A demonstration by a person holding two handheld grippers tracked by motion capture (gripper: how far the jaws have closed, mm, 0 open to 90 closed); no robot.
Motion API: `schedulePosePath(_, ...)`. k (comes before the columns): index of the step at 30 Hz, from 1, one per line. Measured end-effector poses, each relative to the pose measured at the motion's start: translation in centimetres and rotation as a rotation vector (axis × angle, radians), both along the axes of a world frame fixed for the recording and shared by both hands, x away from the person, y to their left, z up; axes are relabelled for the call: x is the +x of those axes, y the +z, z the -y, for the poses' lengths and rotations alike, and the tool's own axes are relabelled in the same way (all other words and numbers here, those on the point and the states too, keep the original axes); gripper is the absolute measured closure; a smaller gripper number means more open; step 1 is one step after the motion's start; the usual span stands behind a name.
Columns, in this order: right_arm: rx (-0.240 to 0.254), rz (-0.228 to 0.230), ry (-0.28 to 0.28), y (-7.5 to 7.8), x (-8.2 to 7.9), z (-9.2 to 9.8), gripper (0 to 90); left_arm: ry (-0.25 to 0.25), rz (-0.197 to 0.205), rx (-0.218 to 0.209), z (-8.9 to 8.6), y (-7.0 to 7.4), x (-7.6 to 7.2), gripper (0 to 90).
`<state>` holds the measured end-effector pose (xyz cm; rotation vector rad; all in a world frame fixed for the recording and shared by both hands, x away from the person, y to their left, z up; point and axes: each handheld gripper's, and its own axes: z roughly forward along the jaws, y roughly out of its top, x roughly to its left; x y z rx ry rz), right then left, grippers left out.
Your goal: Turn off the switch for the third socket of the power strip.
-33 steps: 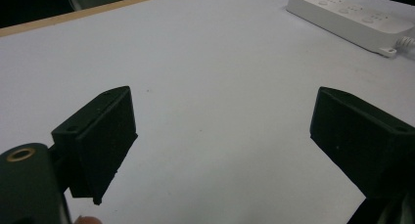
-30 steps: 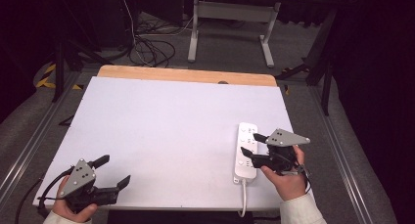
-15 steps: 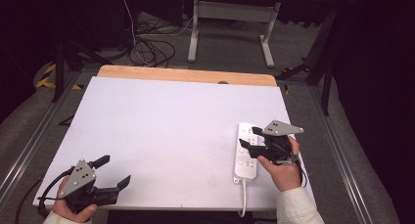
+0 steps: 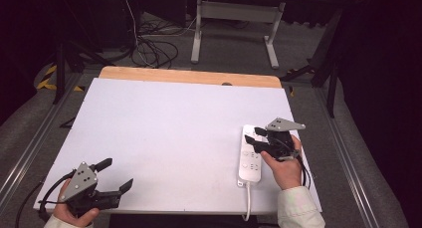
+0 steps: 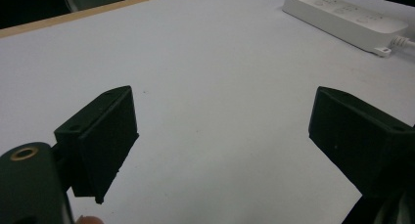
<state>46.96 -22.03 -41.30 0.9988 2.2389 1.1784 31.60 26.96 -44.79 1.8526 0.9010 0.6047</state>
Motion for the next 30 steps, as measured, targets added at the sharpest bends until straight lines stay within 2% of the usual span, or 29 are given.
schedulePosePath(2, 0.022, 0.004, -0.005, -0.2, 0.3, 0.2, 61.9, 0.0, 0.0, 0.001, 0.0, 0.0, 0.0, 11.3)
schedulePosePath(4, 0.023, 0.003, -0.002, -0.3, 0.6, 0.3, 69.3, 0.001, -0.001, 0.002, 0.0, 0.0, 0.0, 11.3)
schedulePosePath(8, 0.045, -0.032, 0.006, -0.8, 1.4, 0.5, 84.7, -0.001, 0.0, 0.001, 0.0, 0.0, 0.0, 11.4)
schedulePosePath(11, 0.057, -0.048, 0.013, -1.1, 1.7, 0.6, 88.9, 0.0, 0.0, 0.002, 0.0, 0.0, 0.0, 11.4)
schedulePosePath(16, 0.04, -0.065, 0.007, -1.8, 2.2, 0.4, 90.0, 0.001, 0.001, 0.002, 0.0, 0.0, 0.0, 11.4)
schedulePosePath(30, -0.052, -0.09, -0.003, -3.3, 2.9, -0.4, 90.0, 0.007, 0.001, 0.004, 0.0, 0.0, 0.0, 11.4)
